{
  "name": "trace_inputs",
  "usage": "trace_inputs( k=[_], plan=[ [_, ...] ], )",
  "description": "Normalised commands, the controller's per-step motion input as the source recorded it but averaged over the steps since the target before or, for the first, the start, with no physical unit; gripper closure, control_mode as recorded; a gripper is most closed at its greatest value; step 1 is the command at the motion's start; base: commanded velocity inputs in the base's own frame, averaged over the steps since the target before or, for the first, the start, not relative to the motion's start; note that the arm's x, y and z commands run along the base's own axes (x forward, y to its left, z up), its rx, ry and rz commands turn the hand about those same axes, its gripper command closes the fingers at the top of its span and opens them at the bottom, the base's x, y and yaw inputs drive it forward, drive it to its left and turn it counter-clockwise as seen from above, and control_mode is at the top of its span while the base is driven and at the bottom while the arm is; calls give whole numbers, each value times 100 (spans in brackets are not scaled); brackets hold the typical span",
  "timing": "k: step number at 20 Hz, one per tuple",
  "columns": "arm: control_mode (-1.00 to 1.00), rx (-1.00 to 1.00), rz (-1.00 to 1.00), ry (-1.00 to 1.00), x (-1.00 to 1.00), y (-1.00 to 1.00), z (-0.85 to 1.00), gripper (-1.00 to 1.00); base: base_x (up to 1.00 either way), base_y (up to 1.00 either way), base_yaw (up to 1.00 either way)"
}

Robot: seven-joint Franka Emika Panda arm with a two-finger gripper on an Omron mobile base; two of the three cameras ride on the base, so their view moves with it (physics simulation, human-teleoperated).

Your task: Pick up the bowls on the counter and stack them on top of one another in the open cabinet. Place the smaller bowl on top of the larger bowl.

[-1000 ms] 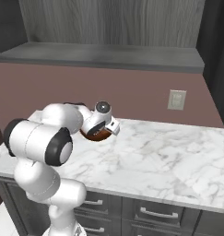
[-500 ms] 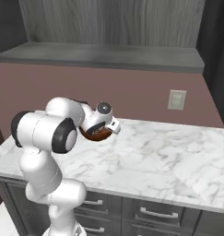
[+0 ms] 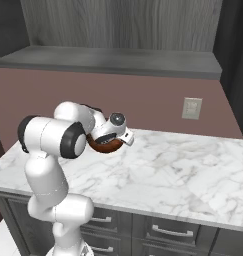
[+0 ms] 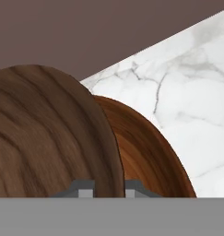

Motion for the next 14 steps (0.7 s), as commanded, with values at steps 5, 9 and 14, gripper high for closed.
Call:
trace_inputs(
  k=[5, 9, 14],
  plan=[
    [-100, 0, 0, 0, 0, 0, 0, 100, 0, 0, 0],
    [-100, 0, 0, 0, 2, 0, 4, -100, 0, 0, 0],
    [-100, 0, 0, 0, 7, 0, 39, -100, 0, 0, 0]
  ],
)
